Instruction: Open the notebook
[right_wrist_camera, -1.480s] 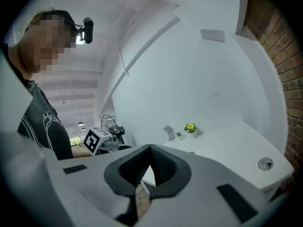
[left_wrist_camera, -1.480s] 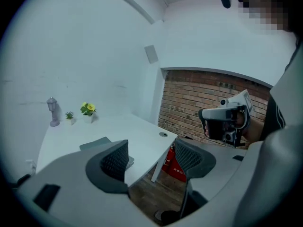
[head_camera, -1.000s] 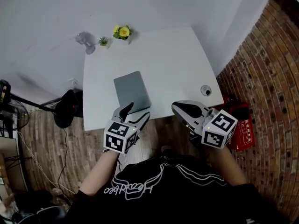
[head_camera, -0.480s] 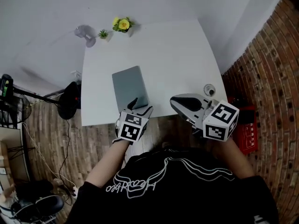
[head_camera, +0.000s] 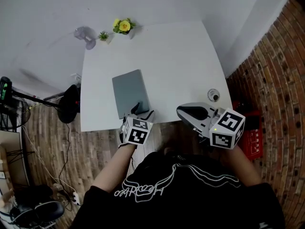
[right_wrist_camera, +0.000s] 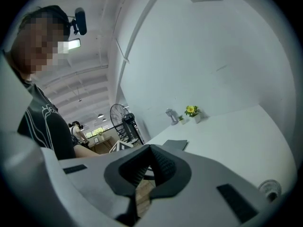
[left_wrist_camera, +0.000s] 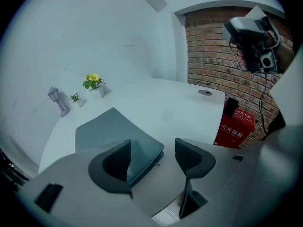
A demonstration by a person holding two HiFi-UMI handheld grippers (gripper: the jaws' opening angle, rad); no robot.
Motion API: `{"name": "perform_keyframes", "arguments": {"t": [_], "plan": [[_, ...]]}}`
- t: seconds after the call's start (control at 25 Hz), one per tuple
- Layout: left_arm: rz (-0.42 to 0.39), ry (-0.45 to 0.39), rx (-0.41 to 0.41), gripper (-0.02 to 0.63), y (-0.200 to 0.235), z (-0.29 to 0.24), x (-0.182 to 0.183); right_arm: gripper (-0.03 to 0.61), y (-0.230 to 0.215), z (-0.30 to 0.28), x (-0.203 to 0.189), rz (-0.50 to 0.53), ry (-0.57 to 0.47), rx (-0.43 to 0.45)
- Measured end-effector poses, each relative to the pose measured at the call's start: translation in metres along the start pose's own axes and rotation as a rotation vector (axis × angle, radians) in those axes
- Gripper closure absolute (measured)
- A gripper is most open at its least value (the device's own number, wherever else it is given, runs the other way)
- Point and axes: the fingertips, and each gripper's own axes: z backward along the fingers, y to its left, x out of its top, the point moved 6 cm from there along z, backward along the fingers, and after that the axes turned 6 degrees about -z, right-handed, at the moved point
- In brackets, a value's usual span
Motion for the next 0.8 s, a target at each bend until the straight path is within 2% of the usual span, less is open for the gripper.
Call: {"name": "perform_keyframes", "arguments": {"t": [0.16,0.44,0.8], "plan": [[-0.009,0.010,0.020,0.312,0.0001,-0.0038,-0.0018,0.575,0.0000,0.0029,-0.0042,-0.007,0.006,-0.002],[-0.031,0.015,0.059,0.388,0.0027,-0.0040,-0.0032,0.575,-0.0013,0.0061,-0.0096,-0.016,0.013,-0.005],[-0.016,0.017,0.045,0.448,0.0001,-0.0011,-0.0012,0.575,-0.0005,0.0041,-0.0098,-0.020,0.021,-0.004]]}}
